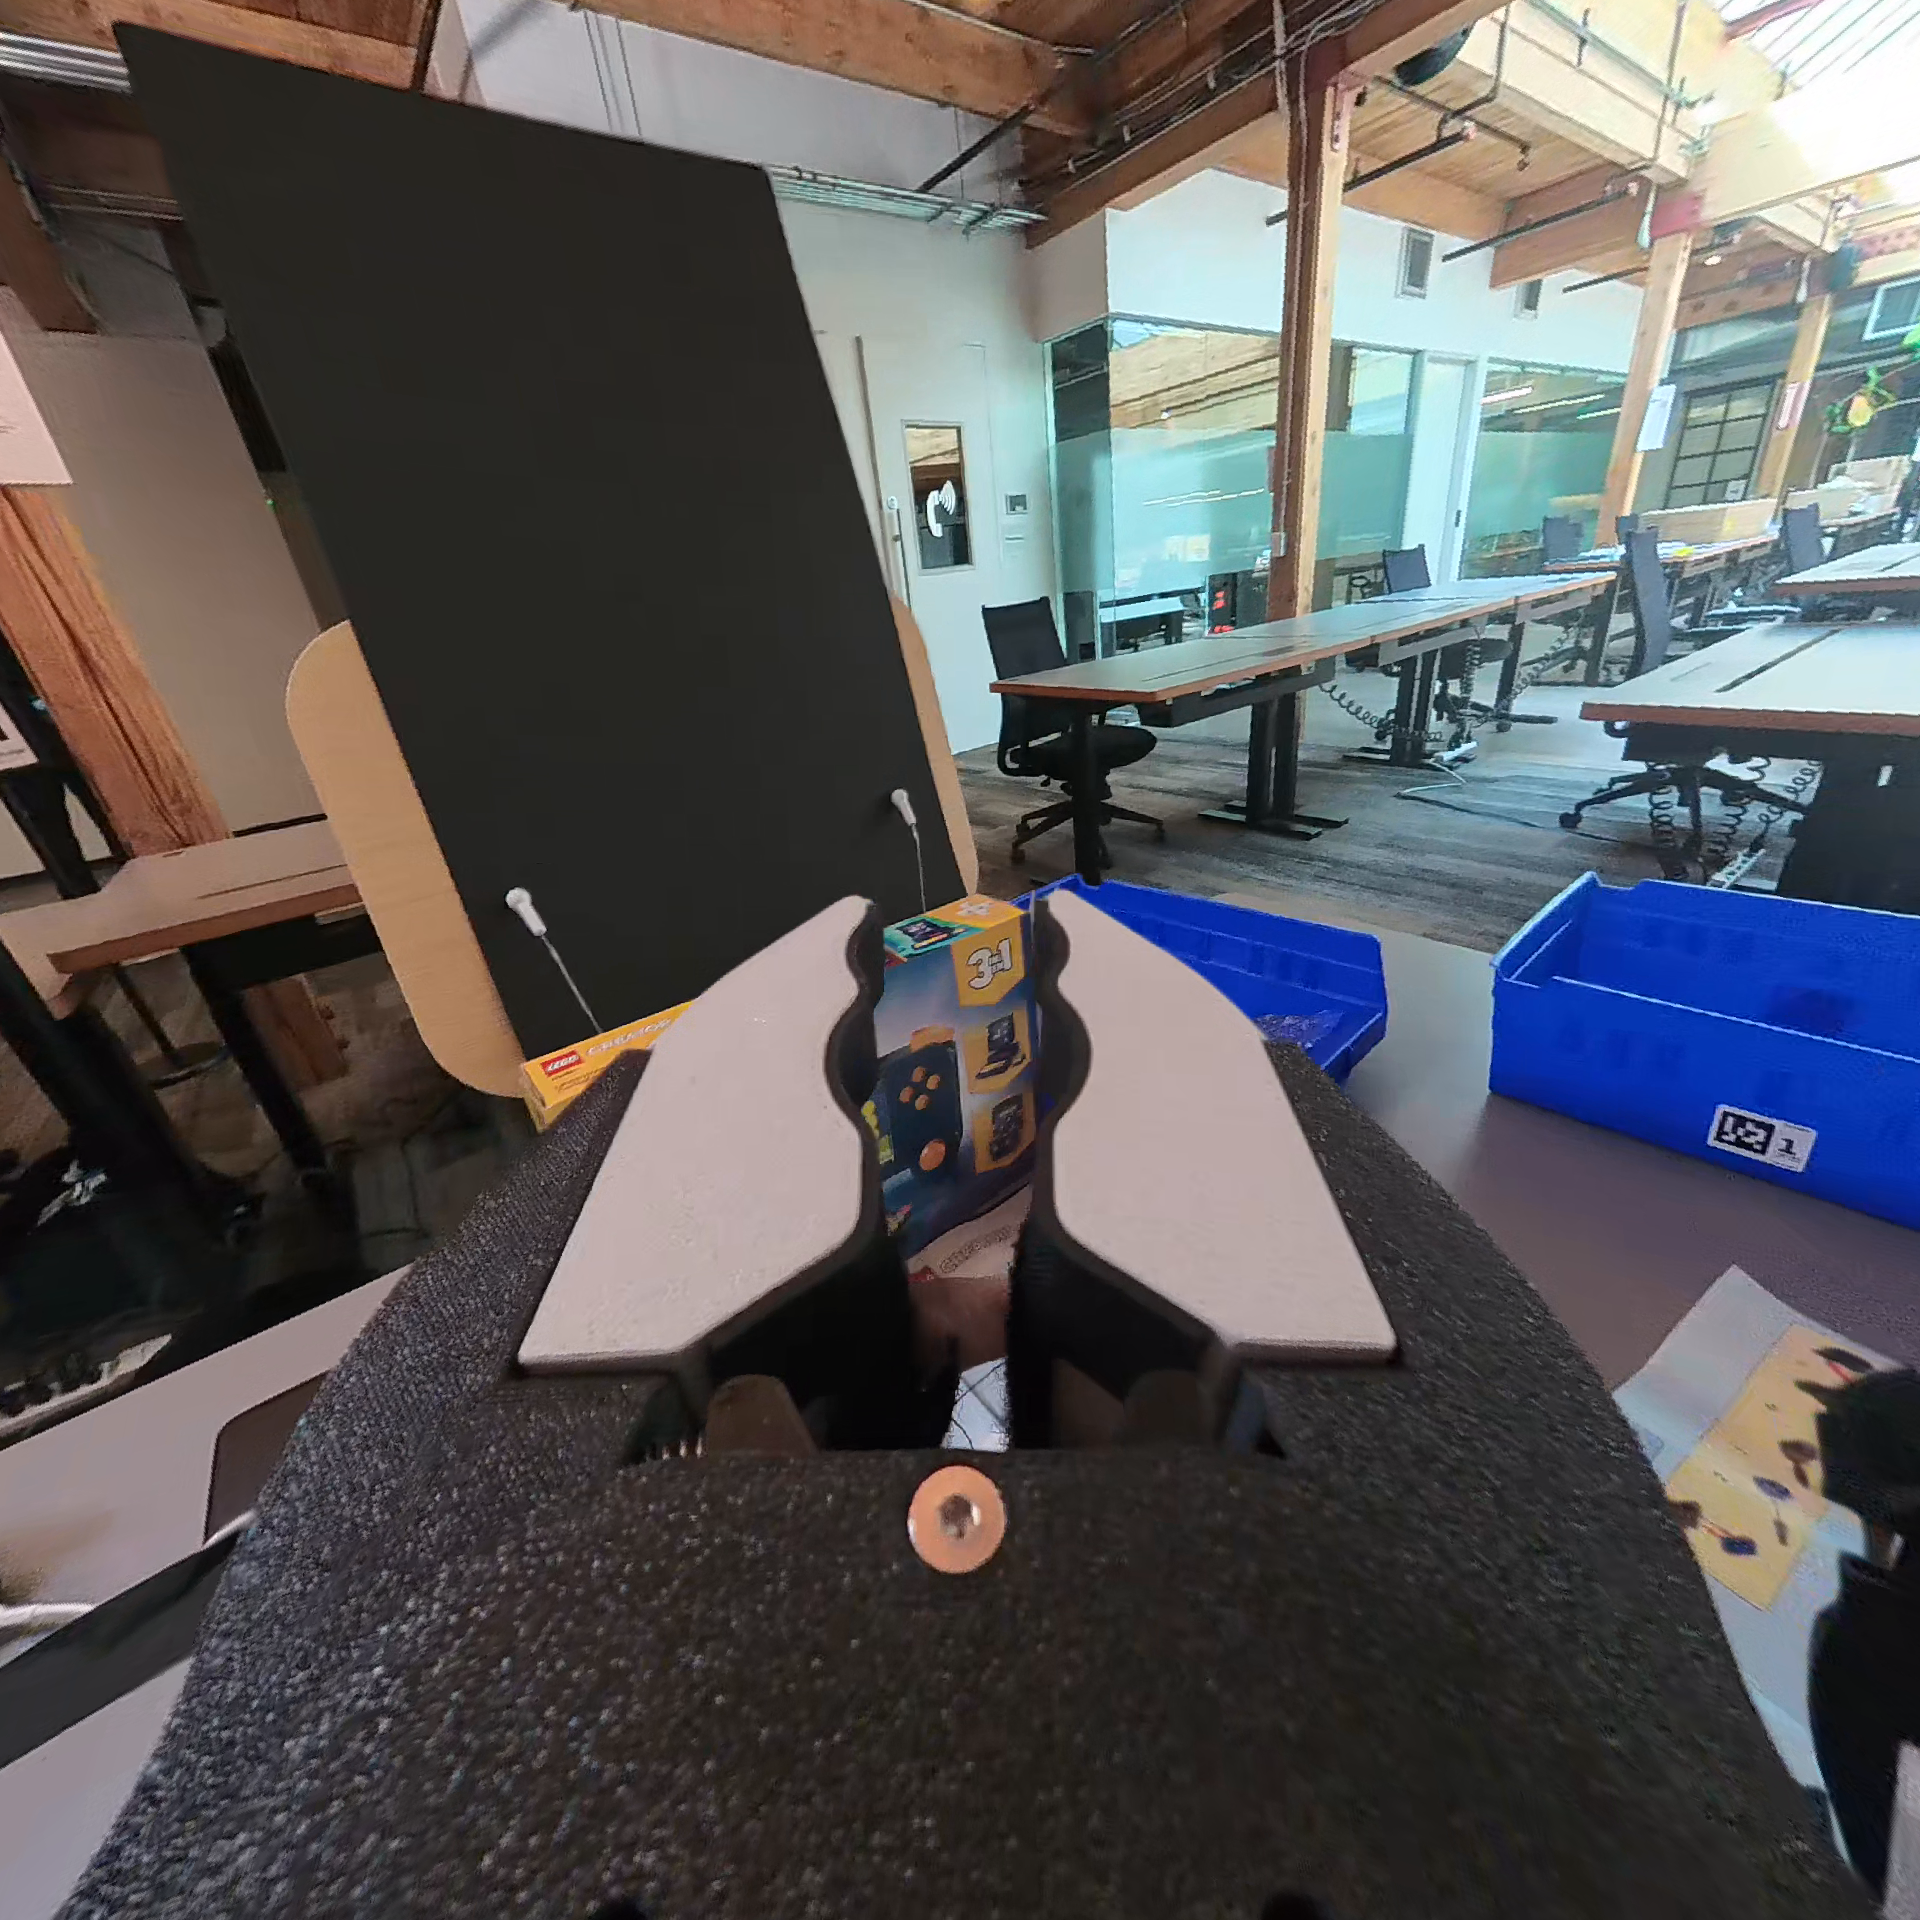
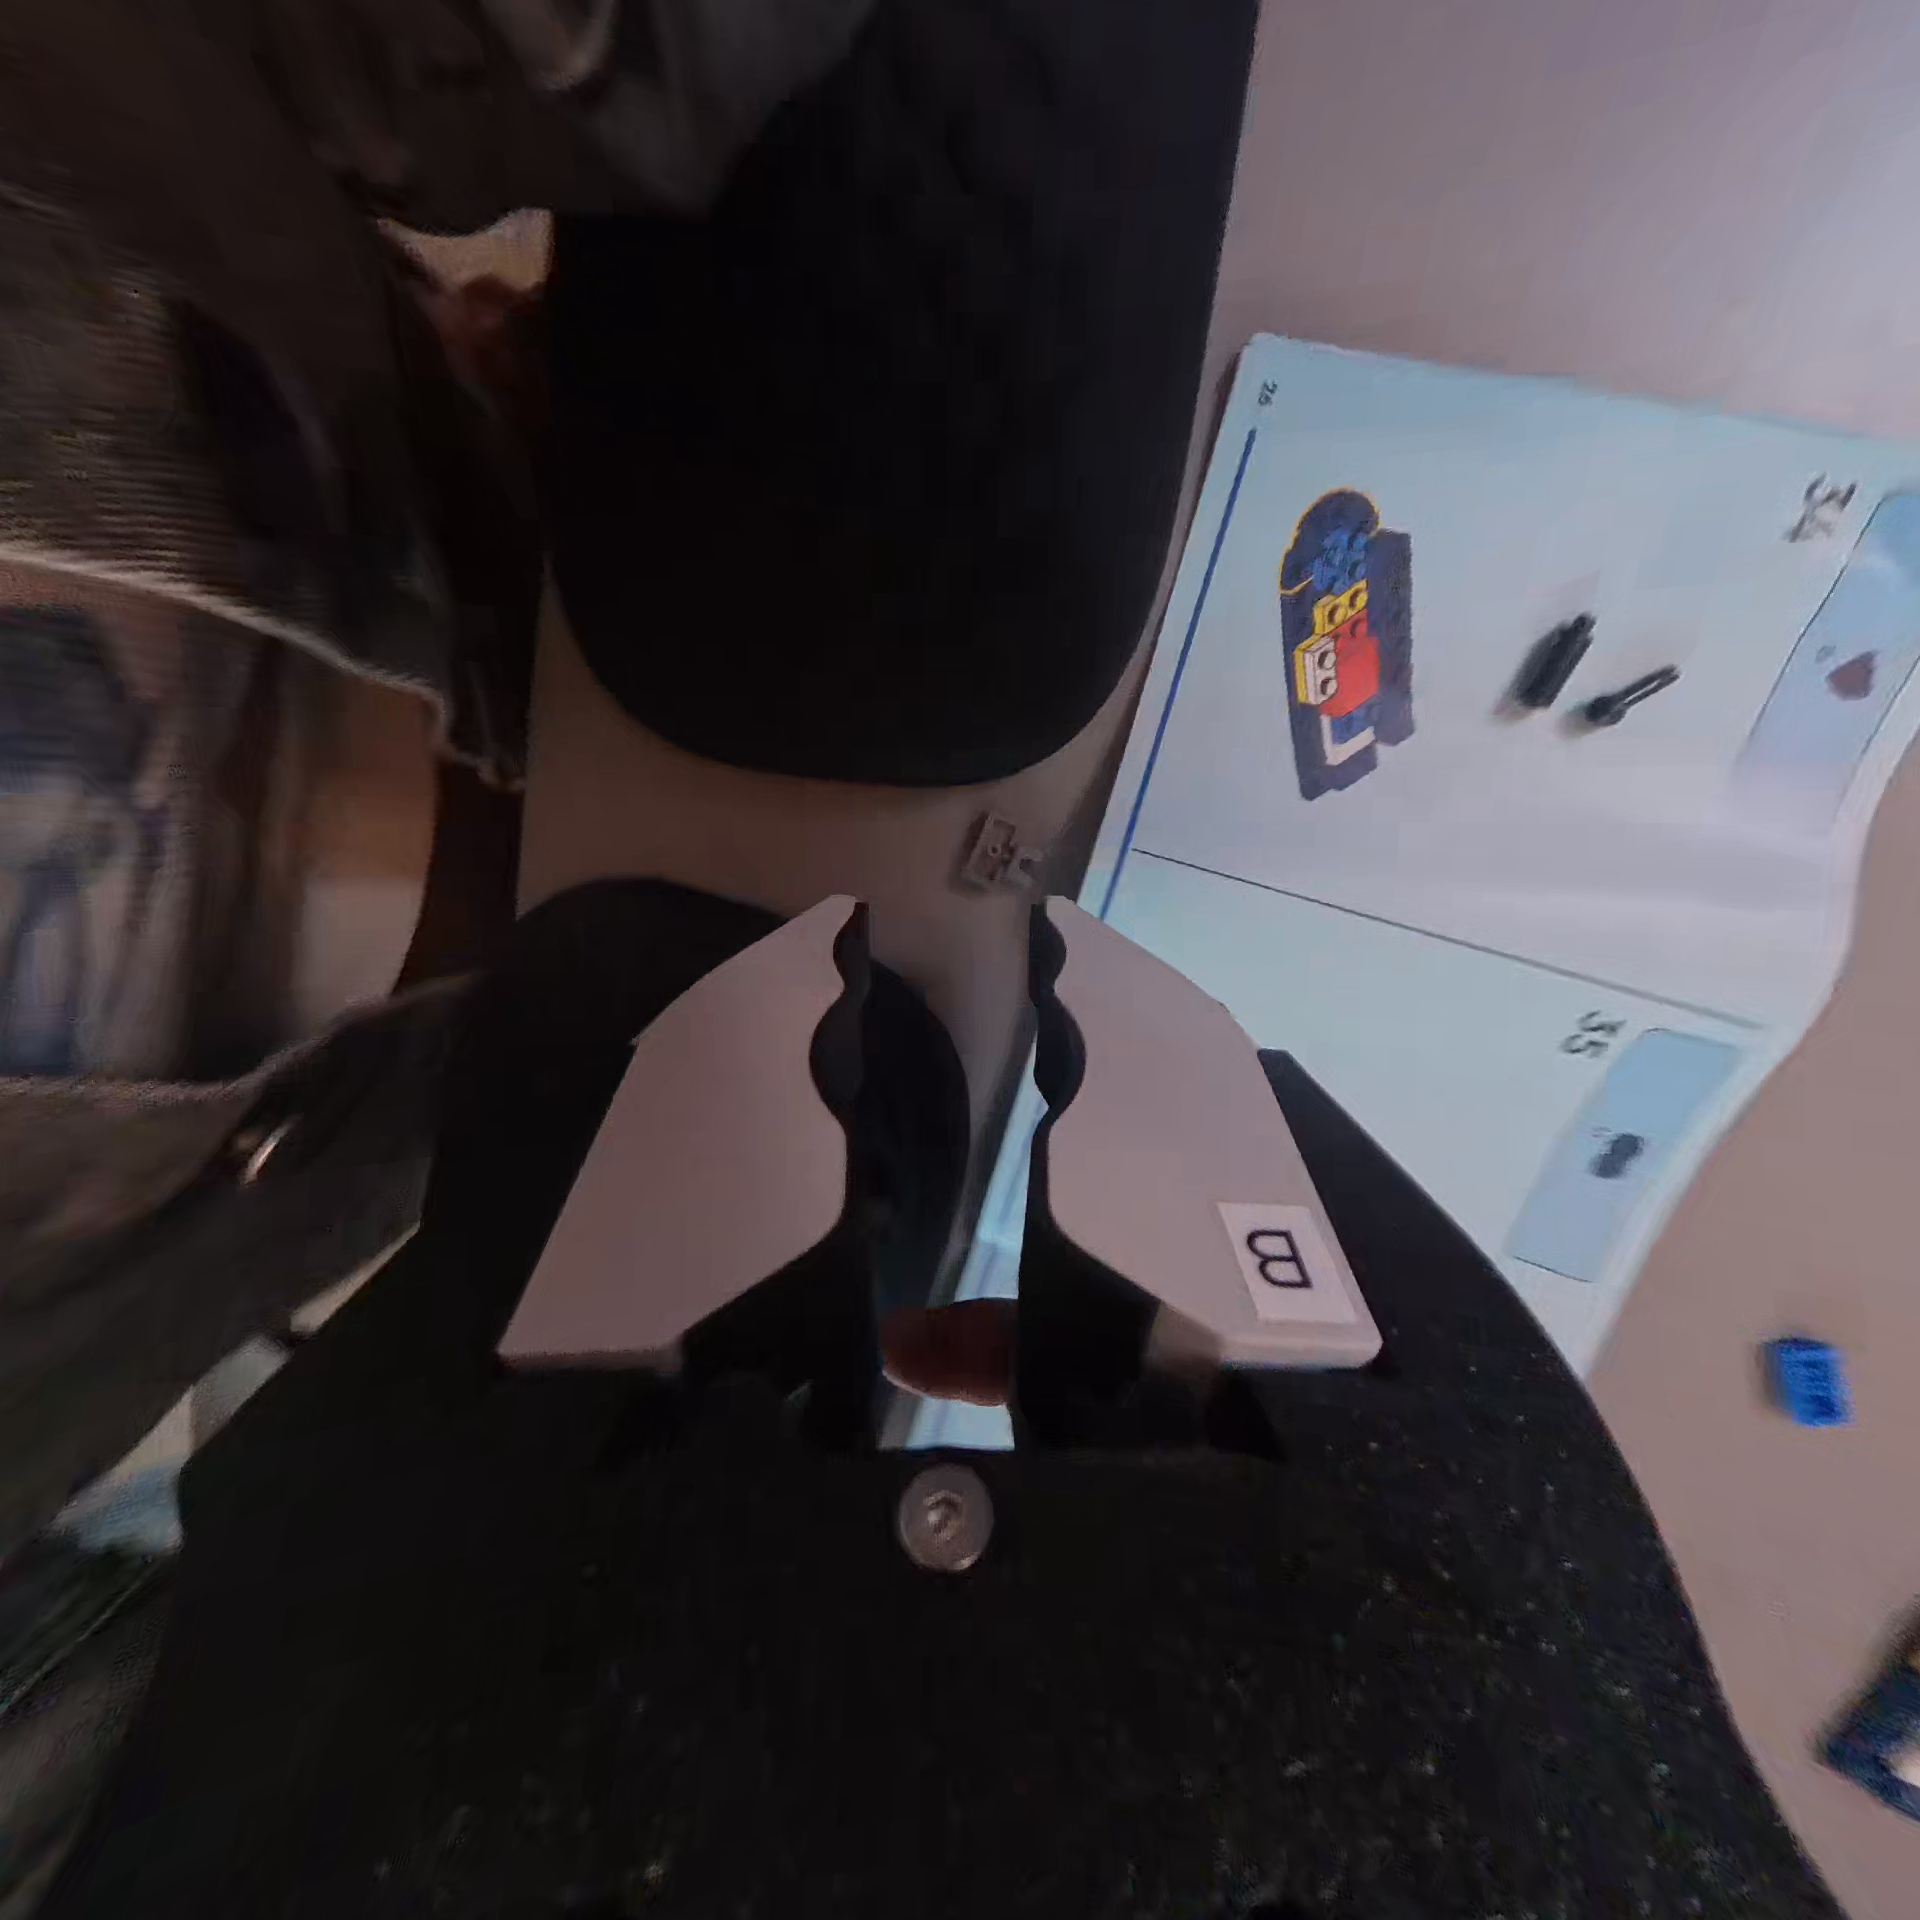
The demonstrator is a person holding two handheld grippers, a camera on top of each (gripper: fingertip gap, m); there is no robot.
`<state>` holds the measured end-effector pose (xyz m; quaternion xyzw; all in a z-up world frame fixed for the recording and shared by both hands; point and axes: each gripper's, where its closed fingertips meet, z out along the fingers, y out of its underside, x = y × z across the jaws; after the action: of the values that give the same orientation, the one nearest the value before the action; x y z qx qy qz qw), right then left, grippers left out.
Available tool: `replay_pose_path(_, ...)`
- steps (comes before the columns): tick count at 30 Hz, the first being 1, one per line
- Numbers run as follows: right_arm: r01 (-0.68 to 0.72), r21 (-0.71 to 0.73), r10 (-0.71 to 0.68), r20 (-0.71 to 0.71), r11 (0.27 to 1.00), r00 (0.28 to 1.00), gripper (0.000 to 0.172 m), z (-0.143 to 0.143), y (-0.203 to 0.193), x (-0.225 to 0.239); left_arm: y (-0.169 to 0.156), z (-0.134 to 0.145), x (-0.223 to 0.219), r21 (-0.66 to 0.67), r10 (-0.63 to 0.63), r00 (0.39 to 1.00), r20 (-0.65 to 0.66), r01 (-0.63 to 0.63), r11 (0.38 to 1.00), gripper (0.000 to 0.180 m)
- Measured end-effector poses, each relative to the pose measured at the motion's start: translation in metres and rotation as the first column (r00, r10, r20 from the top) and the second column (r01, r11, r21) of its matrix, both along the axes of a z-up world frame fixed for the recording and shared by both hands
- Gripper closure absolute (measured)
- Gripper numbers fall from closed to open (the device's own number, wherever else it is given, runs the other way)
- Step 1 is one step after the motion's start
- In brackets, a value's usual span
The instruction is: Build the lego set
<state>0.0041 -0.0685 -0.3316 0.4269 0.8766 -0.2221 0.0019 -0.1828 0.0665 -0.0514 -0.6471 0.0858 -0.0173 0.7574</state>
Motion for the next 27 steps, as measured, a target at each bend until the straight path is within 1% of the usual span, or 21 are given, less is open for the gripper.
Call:
replay_pose_path(3,0.139,-0.007,-0.139,-0.099,0.990,0.985,0.143,-0.018,-0.006,0.000,-0.003,0.005,0.011,0.019,-0.043,0.999,-0.014,0.043,0.999,0.153)
replay_pose_path(6,0.209,0.026,-0.199,-0.206,0.978,0.958,0.144,-0.025,-0.005,-0.004,-0.005,0.006,0.018,0.017,-0.063,0.997,-0.043,0.064,0.998,0.151)
replay_pose_path(8,0.235,0.031,-0.218,-0.277,0.971,0.936,0.147,-0.026,-0.006,-0.010,-0.008,0.007,0.020,0.018,-0.063,0.996,-0.058,0.064,0.998,0.150)
replay_pose_path(9,0.243,0.024,-0.224,-0.304,0.970,0.926,0.152,-0.026,-0.007,-0.013,-0.009,0.008,0.020,0.022,-0.065,0.996,-0.062,0.067,0.998,0.150)
replay_pose_path(10,0.245,0.030,-0.224,-0.314,0.969,0.923,0.158,-0.028,-0.007,-0.015,-0.011,0.009,0.021,0.028,-0.069,0.996,-0.063,0.070,0.997,0.150)
replay_pose_path(12,0.243,0.052,-0.213,-0.328,0.969,0.920,0.159,-0.028,-0.003,-0.015,-0.013,0.012,0.021,0.041,-0.072,0.995,-0.064,0.075,0.996,0.150)
replay_pose_path(13,0.242,0.044,-0.214,-0.329,0.969,0.920,0.160,-0.027,-0.003,-0.016,-0.015,0.013,0.020,0.047,-0.071,0.995,-0.064,0.074,0.996,0.150)
replay_pose_path(14,0.238,0.005,-0.223,-0.337,0.971,0.915,0.160,-0.022,-0.003,-0.017,-0.015,0.014,0.020,0.052,-0.072,0.995,-0.063,0.075,0.996,0.150)
replay_pose_path(16,0.242,-0.127,-0.272,-0.366,0.962,0.890,0.160,0.001,-0.002,-0.024,-0.017,0.014,0.022,0.062,-0.091,0.993,-0.070,0.095,0.994,0.150)
replay_pose_path(18,0.234,-0.316,-0.355,-0.410,0.920,0.841,0.161,0.042,0.006,-0.037,-0.017,0.013,0.027,0.066,-0.132,0.988,-0.081,0.137,0.988,0.149)
replay_pose_path(19,0.222,-0.425,-0.409,-0.421,0.877,0.809,0.161,0.067,0.013,-0.044,-0.017,0.010,0.031,0.059,-0.163,0.983,-0.089,0.168,0.984,0.149)
replay_pose_path(20,0.201,-0.539,-0.464,-0.412,0.818,0.784,0.161,0.095,0.022,-0.051,-0.017,0.007,0.035,0.049,-0.199,0.975,-0.104,0.205,0.978,0.149)
replay_pose_path(22,0.153,-0.726,-0.563,-0.363,0.670,0.743,0.160,0.151,0.049,-0.064,-0.018,0.001,0.044,0.036,-0.260,0.954,-0.150,0.268,0.963,0.150)
replay_pose_path(23,0.143,-0.778,-0.598,-0.336,0.612,0.728,0.160,0.175,0.067,-0.070,-0.019,-0.002,0.047,0.031,-0.277,0.945,-0.174,0.287,0.958,0.149)
replay_pose_path(24,0.151,-0.795,-0.615,-0.318,0.588,0.722,0.160,0.192,0.086,-0.074,-0.018,-0.004,0.049,0.032,-0.282,0.939,-0.196,0.294,0.955,0.149)
replay_pose_path(25,0.170,-0.772,-0.618,-0.334,0.612,0.712,0.161,0.204,0.104,-0.078,-0.018,-0.005,0.050,0.031,-0.282,0.935,-0.216,0.295,0.955,0.150)
replay_pose_path(27,0.190,-0.665,-0.576,-0.426,0.722,0.697,0.160,0.212,0.132,-0.079,-0.019,-0.013,0.059,-0.006,-0.312,0.908,-0.280,0.323,0.946,0.149)
